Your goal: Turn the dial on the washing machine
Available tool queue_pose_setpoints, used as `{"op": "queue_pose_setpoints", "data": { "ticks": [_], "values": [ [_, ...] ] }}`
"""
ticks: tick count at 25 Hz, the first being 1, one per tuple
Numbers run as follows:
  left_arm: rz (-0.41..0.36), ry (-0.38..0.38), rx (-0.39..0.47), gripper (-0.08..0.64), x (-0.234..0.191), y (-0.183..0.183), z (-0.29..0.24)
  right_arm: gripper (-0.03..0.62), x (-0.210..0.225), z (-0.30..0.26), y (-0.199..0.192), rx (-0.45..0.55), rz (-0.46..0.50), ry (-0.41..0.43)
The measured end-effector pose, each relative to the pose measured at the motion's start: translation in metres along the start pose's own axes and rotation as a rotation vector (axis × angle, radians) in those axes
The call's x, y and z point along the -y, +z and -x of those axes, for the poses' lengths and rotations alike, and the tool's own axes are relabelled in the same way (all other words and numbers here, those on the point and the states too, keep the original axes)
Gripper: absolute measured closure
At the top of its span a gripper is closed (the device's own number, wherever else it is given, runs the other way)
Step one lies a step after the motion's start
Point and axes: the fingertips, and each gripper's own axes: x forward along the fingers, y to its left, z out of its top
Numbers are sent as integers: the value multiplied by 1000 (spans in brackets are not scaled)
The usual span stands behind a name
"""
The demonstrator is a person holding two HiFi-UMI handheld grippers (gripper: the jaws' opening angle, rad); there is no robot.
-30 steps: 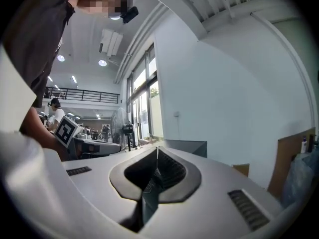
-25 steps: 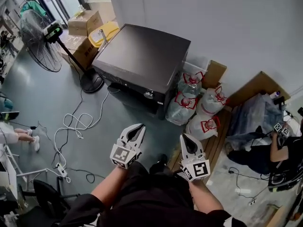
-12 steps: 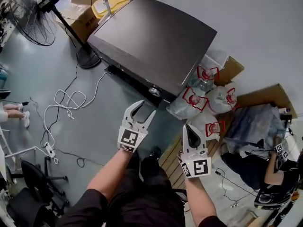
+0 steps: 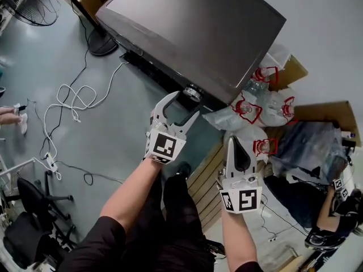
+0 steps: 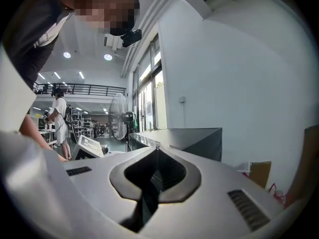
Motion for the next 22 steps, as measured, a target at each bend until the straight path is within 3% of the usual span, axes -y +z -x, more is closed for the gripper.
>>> {"op": "queue_pose_setpoints", "data": {
  "ticks": [12,16,22],
  "values": [
    [21,60,91,242,-8,0,-25,569,10,4,-38,-39,-42,-29],
    [71,91,78,244,-13,-6,-26,569,14,11,-46,-52,-53,-42],
    [56,89,74,275,-10,-5,-27,569,14,12,-49,-57,-54,-42]
  ]
}}
